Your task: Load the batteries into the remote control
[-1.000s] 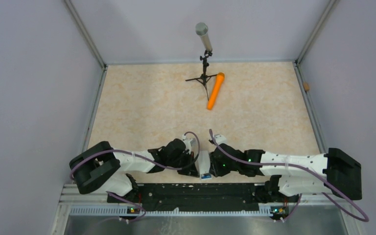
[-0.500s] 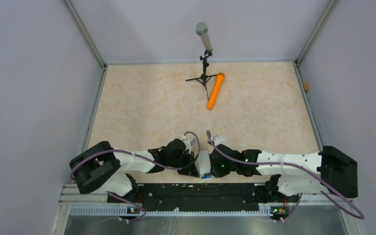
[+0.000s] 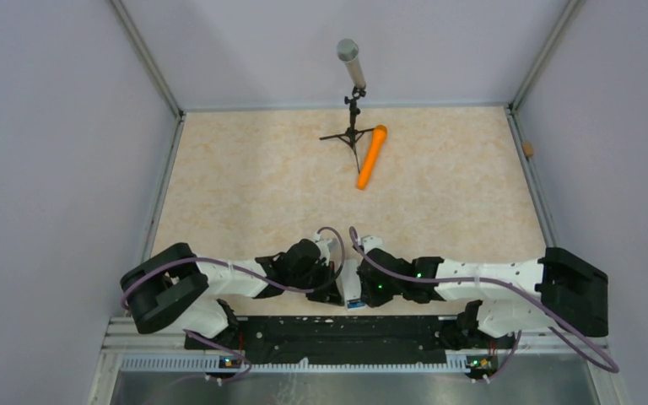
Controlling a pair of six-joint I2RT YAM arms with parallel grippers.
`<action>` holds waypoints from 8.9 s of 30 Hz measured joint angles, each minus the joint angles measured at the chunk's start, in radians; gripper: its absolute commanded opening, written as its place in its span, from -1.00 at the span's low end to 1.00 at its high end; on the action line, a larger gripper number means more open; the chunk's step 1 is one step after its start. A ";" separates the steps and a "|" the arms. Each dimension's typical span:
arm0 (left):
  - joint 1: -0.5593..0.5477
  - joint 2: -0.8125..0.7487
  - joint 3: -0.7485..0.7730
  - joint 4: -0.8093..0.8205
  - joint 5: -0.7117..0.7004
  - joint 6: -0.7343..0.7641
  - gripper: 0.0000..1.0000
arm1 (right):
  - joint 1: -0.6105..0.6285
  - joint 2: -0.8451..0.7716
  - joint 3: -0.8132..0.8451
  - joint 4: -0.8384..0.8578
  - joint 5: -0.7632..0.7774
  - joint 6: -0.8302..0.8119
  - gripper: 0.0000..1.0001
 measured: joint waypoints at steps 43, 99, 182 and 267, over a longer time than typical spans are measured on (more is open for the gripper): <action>0.001 0.001 -0.008 0.005 0.006 -0.021 -1.00 | 0.130 0.318 0.316 -0.332 0.213 0.040 -0.91; 0.005 -0.182 -0.031 -0.201 -0.101 0.067 -0.85 | 0.012 0.127 0.385 -0.485 0.404 0.034 -0.32; 0.142 -0.472 -0.024 -0.451 -0.192 0.142 0.97 | -0.362 0.257 0.225 -0.188 0.129 -0.201 -1.00; 0.144 -0.482 -0.042 -0.432 -0.166 0.135 0.97 | -0.289 0.417 0.393 -0.208 0.024 -0.493 -0.55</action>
